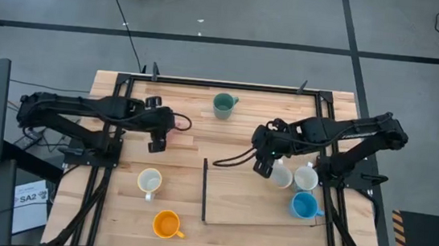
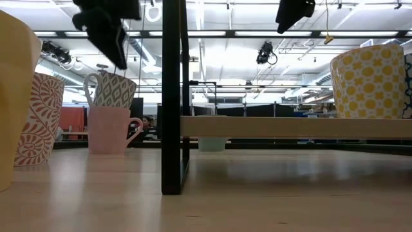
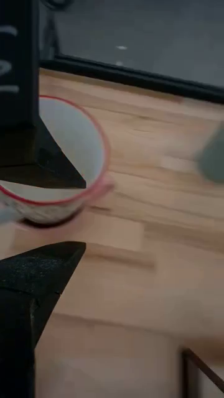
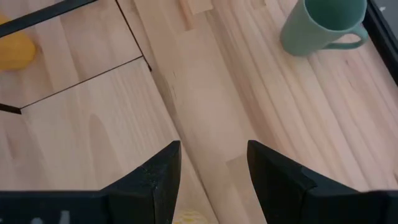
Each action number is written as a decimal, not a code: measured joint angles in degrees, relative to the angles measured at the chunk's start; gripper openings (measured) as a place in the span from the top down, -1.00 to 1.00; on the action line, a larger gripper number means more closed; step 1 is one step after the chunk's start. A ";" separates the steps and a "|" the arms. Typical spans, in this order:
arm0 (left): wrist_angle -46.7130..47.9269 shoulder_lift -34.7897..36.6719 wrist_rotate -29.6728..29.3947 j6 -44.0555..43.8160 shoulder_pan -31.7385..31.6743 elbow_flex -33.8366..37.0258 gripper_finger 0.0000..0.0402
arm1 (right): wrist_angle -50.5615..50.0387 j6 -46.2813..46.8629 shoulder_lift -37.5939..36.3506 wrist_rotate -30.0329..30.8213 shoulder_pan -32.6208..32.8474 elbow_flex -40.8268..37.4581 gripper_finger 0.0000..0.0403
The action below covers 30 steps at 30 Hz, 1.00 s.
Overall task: Place coffee mugs
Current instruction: Put the gray patterned mug on the shelf
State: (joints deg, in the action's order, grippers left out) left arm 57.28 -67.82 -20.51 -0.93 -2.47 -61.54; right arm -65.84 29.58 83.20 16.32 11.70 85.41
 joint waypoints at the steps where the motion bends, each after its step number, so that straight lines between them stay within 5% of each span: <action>1: 0.81 -0.55 0.00 -0.02 -0.47 0.02 0.23 | 0.17 -0.31 0.00 -0.12 -0.24 0.00 0.06; 16: 5.55 -5.07 2.90 0.07 -4.62 -0.03 0.24 | 1.13 -2.80 0.07 -1.41 -1.09 -0.02 0.06; 30: 7.16 -5.04 3.12 1.39 -4.60 0.01 0.75 | 1.43 -2.80 0.07 -1.41 -1.09 -0.02 0.06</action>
State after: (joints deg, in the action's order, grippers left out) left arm 64.43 -72.86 -17.39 0.46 -7.07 -61.53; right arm -64.40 26.79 83.26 14.92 10.61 85.38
